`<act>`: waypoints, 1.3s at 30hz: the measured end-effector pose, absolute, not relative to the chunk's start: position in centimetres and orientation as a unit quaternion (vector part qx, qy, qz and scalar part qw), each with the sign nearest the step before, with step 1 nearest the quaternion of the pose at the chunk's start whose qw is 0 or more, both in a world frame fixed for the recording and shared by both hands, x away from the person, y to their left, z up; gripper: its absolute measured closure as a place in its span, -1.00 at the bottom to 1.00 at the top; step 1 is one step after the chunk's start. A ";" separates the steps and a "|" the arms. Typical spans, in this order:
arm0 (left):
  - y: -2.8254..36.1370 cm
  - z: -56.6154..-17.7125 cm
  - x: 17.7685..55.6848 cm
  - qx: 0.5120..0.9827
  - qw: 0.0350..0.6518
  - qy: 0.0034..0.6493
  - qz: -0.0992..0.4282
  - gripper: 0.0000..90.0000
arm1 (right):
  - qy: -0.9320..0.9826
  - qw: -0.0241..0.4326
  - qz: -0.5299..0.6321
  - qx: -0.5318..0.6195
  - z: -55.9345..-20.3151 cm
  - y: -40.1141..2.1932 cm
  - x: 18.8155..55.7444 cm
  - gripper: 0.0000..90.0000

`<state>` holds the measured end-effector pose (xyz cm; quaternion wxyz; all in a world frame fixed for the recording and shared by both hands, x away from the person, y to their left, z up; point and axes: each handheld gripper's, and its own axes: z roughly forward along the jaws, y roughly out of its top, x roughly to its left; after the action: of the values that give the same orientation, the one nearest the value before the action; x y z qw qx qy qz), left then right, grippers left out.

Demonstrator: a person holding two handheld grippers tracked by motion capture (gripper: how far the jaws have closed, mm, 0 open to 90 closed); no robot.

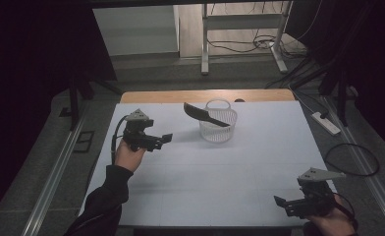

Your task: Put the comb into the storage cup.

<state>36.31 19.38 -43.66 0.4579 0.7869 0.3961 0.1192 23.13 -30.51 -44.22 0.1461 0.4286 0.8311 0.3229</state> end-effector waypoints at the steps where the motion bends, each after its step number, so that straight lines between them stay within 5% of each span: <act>1: 19.4 -43.7 36.2 0.787 0.458 0.397 0.119 -1.00 | 0.831 0.146 0.323 0.428 -44.2 -30.5 23.1 -1.00; 39: 21.1 -43.7 32.3 0.780 0.461 0.407 0.113 -1.00 | 0.832 0.150 0.323 0.426 -44.2 -30.4 23.0 -1.00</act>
<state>32.30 21.12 -43.74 0.4609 0.7804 0.4071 0.1131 23.02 -30.40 -44.15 0.1497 0.4259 0.8317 0.3233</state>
